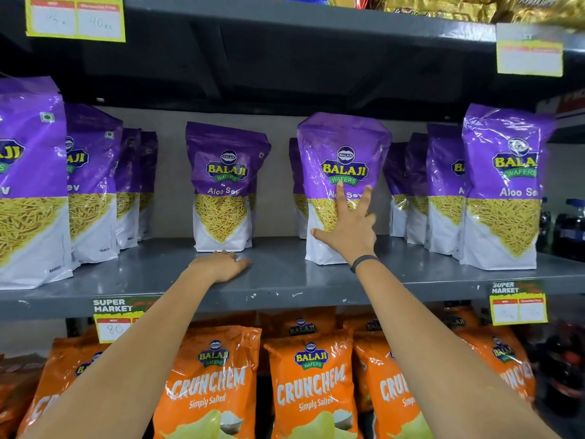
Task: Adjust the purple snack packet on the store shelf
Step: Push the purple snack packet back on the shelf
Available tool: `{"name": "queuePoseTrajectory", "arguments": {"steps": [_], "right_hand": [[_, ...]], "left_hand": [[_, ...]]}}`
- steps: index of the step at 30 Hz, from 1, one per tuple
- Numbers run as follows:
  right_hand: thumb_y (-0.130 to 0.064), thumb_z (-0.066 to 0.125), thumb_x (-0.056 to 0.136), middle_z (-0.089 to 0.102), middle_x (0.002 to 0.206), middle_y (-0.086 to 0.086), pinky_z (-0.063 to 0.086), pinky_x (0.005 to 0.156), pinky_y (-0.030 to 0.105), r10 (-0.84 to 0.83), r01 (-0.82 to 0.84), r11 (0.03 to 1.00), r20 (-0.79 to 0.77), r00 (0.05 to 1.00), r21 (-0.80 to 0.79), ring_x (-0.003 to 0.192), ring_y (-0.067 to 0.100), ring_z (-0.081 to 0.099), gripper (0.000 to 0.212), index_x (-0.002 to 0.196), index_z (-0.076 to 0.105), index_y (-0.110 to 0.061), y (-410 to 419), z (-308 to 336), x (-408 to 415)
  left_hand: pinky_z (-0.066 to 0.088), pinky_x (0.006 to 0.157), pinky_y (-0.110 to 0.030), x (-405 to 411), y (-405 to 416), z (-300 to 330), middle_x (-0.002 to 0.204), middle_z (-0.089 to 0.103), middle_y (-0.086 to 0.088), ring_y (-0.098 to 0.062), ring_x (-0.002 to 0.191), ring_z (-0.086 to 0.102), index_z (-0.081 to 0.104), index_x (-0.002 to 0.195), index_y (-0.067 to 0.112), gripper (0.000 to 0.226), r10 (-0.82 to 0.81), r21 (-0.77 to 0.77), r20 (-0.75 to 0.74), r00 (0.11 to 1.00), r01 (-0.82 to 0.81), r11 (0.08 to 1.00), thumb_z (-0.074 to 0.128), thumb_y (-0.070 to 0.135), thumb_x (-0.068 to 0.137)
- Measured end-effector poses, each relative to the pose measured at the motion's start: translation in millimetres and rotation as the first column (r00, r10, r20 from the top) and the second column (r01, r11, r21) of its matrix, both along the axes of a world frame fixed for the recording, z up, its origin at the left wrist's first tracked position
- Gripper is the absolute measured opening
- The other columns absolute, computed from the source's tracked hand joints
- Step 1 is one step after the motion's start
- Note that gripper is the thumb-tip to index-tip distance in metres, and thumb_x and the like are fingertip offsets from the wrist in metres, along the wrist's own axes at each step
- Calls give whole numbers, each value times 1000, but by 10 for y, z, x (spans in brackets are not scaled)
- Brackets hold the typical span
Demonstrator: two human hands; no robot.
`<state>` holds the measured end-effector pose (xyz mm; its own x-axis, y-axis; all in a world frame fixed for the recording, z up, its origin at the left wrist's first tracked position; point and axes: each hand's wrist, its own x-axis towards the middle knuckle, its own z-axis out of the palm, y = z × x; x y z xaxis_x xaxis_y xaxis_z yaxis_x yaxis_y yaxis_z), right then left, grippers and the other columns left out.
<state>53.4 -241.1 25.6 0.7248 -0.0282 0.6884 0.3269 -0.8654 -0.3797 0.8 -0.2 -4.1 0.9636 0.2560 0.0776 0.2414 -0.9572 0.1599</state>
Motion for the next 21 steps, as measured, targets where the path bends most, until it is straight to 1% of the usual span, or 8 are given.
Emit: {"name": "queuePoseTrajectory", "arguments": {"steps": [11,21], "right_hand": [[-56,74,72,-11,159,16,54,84,51,-10,10,1000,19,1000,-9,123,44,37,108,151,3,-39,-101,-4,-262],[-55,74,72,-13,159,15,51,85,52,-10,10,1000,18,1000,0,126,46,33,109,151,1,-42,-189,-10,-439]], "left_hand": [[22,122,-44,21,21,-2,164,22,-11,-27,150,25,28,154,18,68,-1,-6,0,1000,1,1000,22,55,98],[23,122,-47,58,57,-12,165,21,-9,-28,150,25,27,155,19,70,10,1,-14,1000,-10,1000,22,57,96]]}}
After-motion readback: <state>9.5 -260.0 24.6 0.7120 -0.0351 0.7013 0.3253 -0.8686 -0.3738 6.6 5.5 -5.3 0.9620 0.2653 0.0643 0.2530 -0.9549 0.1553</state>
